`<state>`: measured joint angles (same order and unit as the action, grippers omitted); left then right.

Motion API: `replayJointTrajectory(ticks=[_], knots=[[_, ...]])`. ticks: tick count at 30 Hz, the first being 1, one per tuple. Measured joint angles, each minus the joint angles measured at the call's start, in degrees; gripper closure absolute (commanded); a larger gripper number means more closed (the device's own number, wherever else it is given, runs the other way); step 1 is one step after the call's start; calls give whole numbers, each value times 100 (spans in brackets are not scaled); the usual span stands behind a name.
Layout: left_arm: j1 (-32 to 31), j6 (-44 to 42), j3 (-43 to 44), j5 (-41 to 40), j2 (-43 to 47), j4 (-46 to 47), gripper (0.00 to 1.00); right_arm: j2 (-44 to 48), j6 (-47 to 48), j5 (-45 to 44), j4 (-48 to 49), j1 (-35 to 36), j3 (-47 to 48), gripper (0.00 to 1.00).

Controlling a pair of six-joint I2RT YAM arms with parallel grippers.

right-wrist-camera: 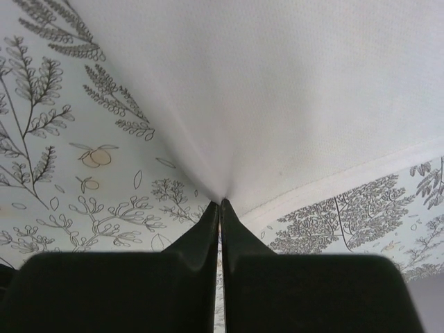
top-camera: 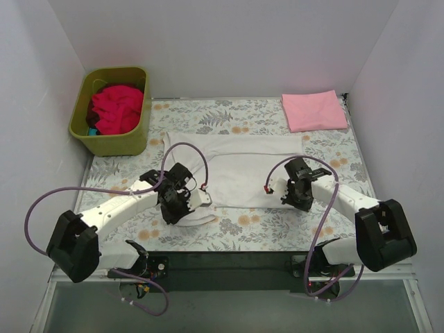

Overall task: Fold and stack the t-shirts
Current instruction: Fold the tshirt

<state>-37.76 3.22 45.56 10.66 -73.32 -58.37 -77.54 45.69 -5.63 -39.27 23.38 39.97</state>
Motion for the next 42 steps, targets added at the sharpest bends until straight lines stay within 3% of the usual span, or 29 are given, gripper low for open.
replayJointTrajectory(ticks=[9,13,23,35,42], knots=[[9,120,1740,61,275,-772,100,732,258,155,-448,-15,28,99],[208,7,2402,48,-264,-734,100,442,407,243,-601,-166,380,99],[1427,-632,3620,120,-1759,-516,100,-363,857,420,-691,-800,1427,99],[1764,-962,4328,214,-2782,-157,100,-1585,1110,457,-723,-1172,2382,99],[1967,-1067,4887,273,-3134,-162,100,-1843,1178,457,-723,-1279,2699,99]])
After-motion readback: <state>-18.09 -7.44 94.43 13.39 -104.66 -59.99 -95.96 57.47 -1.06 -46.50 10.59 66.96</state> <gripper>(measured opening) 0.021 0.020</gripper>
